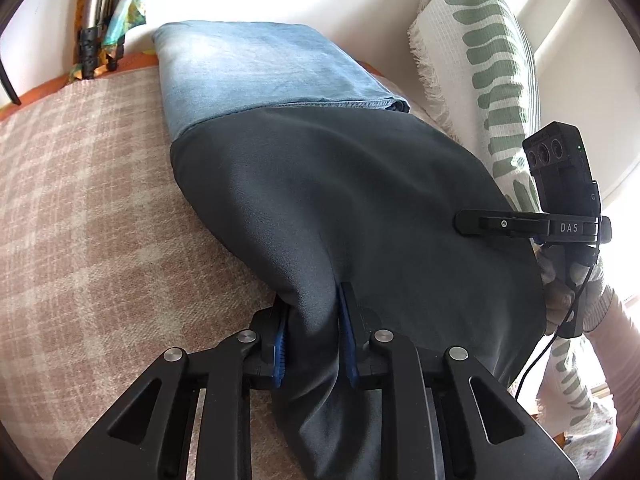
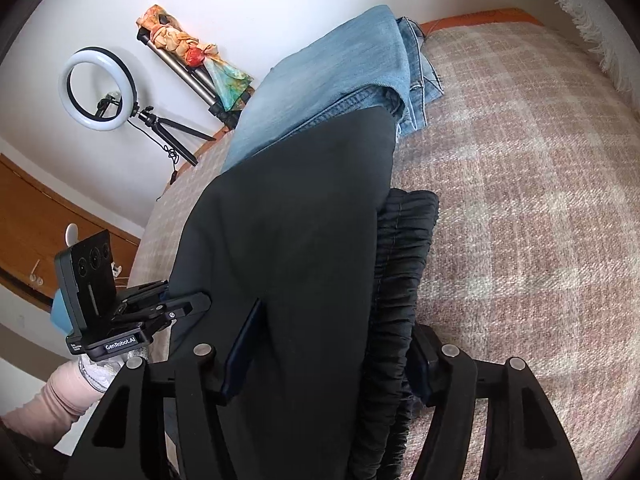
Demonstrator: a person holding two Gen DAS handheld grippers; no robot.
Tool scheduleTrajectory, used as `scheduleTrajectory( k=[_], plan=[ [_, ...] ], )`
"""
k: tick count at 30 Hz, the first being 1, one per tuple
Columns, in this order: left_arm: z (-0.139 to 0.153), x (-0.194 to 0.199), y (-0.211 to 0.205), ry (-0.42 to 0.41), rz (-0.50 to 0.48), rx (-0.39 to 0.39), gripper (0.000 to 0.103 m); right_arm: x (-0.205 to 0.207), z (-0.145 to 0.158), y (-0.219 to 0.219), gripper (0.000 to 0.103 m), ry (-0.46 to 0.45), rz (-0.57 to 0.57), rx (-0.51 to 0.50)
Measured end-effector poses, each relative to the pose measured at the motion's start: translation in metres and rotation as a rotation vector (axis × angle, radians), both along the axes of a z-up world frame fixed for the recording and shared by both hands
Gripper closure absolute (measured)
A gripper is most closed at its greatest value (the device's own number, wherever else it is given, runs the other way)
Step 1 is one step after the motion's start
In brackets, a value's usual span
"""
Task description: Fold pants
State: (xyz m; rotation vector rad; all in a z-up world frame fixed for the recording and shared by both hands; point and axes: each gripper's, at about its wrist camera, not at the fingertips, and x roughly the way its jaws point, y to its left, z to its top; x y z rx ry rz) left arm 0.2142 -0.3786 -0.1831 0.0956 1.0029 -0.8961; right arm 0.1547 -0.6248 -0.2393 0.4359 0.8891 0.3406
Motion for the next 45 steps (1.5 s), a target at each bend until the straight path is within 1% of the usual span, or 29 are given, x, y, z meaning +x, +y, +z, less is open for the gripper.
scheduleTrajectory(
  k=[2,3,5,6,9,12,14,18,21,25,27,30,35,40,43,45],
  plan=[
    [0.001,0.000,-0.002,-0.008,0.000,0.002,0.086,-0.002,0.003,0.001,0.059,-0.004,-0.005,0.012],
    [0.002,-0.001,-0.002,-0.014,-0.001,-0.001,0.087,-0.005,0.006,0.002,0.061,-0.012,-0.009,0.010],
    [0.006,-0.004,0.000,-0.034,-0.003,-0.013,0.092,-0.012,0.014,0.009,0.067,-0.038,-0.016,-0.030],
    [0.009,-0.007,0.001,-0.051,-0.006,-0.017,0.094,-0.016,0.019,0.013,0.068,-0.048,-0.021,-0.055],
    [0.017,-0.014,0.001,-0.100,-0.020,-0.014,0.096,-0.023,0.028,0.020,0.069,-0.059,-0.038,-0.085],
    [0.023,-0.016,0.005,-0.108,-0.022,-0.028,0.096,-0.029,0.037,0.025,0.069,-0.075,-0.047,-0.124],
    [0.028,-0.018,0.008,-0.115,-0.019,-0.043,0.096,-0.034,0.043,0.027,0.070,-0.091,-0.057,-0.131],
    [0.040,-0.025,0.013,-0.157,-0.030,-0.057,0.096,-0.045,0.058,0.032,0.070,-0.124,-0.063,-0.162],
    [0.048,-0.025,0.015,-0.161,-0.028,-0.076,0.096,-0.049,0.069,0.034,0.070,-0.142,-0.079,-0.174],
    [0.066,-0.023,0.020,-0.202,-0.017,-0.106,0.096,-0.051,0.094,0.040,0.070,-0.196,-0.083,-0.187],
    [0.078,-0.022,0.020,-0.239,-0.014,-0.117,0.096,-0.050,0.108,0.042,0.070,-0.224,-0.082,-0.205],
    [0.096,-0.016,0.019,-0.296,-0.005,-0.126,0.096,-0.041,0.129,0.047,0.070,-0.268,-0.083,-0.227],
    [0.125,0.011,0.018,-0.337,0.033,-0.161,0.096,-0.013,0.160,0.047,0.070,-0.324,-0.091,-0.226],
    [0.148,0.046,0.014,-0.396,0.068,-0.165,0.096,0.035,0.183,0.040,0.070,-0.356,-0.098,-0.229],
    [0.154,0.067,0.007,-0.435,0.085,-0.146,0.096,0.067,0.190,0.036,0.070,-0.367,-0.094,-0.232],
    [0.157,0.082,0.001,-0.447,0.092,-0.137,0.096,0.086,0.191,0.031,0.070,-0.367,-0.092,-0.230]
  ],
)
